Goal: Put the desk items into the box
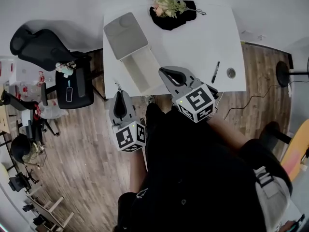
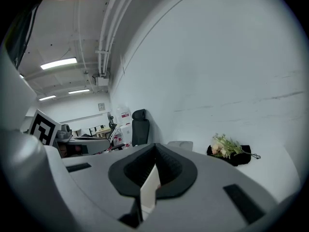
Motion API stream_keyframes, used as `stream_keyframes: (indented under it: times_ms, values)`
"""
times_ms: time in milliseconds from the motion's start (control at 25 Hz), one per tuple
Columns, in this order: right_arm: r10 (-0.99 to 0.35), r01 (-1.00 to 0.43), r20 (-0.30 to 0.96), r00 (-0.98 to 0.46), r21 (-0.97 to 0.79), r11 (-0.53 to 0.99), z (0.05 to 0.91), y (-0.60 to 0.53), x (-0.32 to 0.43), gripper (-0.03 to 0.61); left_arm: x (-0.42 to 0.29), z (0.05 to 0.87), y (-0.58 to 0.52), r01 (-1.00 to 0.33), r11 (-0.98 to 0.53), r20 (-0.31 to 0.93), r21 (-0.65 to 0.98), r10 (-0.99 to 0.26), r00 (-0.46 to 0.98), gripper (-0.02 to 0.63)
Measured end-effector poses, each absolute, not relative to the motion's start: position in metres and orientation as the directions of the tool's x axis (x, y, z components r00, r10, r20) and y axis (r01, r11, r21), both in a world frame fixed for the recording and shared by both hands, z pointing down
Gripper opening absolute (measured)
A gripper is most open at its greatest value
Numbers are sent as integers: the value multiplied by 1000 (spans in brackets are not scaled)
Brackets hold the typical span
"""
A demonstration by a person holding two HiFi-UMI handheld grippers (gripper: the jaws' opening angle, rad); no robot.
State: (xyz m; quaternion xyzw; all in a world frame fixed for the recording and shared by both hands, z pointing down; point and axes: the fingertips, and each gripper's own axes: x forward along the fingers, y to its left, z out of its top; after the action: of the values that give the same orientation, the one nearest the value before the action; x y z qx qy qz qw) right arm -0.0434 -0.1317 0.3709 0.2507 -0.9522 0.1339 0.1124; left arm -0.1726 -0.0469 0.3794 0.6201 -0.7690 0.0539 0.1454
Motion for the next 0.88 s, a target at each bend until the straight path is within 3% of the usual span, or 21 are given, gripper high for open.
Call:
stream_keyframes:
  times_ms: [320, 880]
  values:
    - [-419, -476, 271, -866, -193, 858, 370, -137, -42, -2, -152, 362, -38, -967, 235, 244, 102, -948, -204, 46]
    - [-400, -458, 270, -876, -203, 866, 372, -148, -51, -2, -149, 369, -55, -970, 222, 269, 99, -944, -189, 46]
